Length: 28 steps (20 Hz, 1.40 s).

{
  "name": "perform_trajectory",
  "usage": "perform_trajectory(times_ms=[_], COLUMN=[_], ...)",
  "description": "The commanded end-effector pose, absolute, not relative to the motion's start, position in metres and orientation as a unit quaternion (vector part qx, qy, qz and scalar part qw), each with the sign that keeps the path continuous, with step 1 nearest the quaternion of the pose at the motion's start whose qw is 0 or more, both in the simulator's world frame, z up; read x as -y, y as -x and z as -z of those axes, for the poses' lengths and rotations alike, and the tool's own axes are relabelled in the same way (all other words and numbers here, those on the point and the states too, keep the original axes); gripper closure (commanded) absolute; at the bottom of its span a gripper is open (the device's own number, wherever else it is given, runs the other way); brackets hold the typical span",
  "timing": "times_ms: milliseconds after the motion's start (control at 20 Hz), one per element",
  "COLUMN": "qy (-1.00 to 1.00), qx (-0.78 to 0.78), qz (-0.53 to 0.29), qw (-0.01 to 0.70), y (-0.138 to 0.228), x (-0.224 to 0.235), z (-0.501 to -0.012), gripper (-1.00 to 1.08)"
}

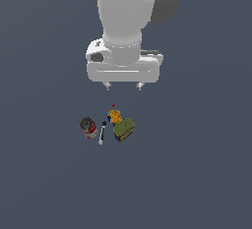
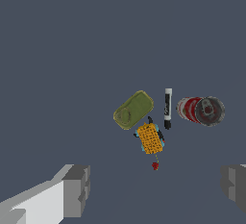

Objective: Pick up a designated object from a clutter of objects.

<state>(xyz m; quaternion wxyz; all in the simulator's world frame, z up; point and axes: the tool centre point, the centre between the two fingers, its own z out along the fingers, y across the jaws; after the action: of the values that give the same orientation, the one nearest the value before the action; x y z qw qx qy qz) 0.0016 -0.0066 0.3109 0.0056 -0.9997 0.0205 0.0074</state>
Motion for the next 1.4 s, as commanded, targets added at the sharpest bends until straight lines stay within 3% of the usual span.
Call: perform_trajectory(times_ms=[0, 1350], qy=[0.999, 0.934], qx=[-0.037, -0.356], qz=[-0.007, -0.003], qw=[0.006, 0.003], y=[-0.004, -0.025], x=[0.006, 0.008], z=[-0.303, -0.145], gripper=[-0.92, -0.92])
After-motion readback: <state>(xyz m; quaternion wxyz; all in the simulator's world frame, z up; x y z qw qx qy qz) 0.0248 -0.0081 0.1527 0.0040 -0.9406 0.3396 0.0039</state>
